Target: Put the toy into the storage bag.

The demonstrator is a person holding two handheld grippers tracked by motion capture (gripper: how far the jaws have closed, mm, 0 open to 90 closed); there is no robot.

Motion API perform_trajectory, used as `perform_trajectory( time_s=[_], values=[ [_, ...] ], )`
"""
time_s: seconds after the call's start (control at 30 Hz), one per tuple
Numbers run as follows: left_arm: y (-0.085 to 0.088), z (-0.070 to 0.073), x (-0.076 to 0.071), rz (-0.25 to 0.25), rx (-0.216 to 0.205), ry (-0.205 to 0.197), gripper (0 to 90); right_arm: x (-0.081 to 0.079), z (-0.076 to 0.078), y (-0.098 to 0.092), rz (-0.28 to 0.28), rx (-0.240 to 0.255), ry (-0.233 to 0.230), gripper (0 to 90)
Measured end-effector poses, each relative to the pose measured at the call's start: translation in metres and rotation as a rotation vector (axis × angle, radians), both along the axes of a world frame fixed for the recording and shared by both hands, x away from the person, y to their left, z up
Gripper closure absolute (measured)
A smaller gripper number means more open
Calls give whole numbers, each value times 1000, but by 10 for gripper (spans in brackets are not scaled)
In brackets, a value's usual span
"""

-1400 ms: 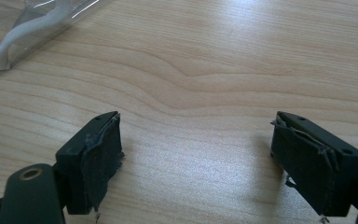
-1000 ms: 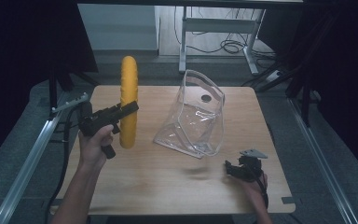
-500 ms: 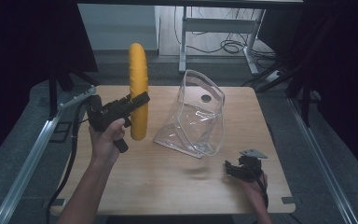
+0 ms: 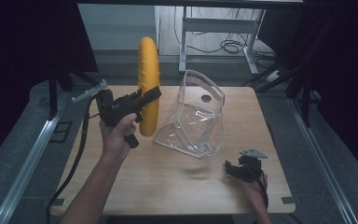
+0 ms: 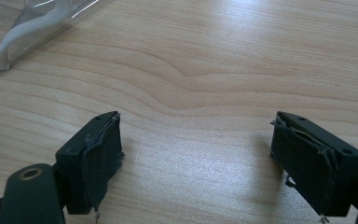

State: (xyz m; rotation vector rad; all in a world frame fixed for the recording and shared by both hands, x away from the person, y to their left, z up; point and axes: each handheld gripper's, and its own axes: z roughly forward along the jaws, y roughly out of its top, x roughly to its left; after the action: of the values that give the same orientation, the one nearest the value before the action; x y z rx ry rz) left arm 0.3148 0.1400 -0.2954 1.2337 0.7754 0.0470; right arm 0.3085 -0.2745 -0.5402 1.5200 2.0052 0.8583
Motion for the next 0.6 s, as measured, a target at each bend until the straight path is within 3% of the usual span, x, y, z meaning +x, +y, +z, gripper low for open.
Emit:
perform_trajectory(
  time_s=[0.6],
  values=[
    [-35, 24, 1, -44, 13, -53, 506, 0, 0, 0, 0, -1, -2, 162]
  ],
)
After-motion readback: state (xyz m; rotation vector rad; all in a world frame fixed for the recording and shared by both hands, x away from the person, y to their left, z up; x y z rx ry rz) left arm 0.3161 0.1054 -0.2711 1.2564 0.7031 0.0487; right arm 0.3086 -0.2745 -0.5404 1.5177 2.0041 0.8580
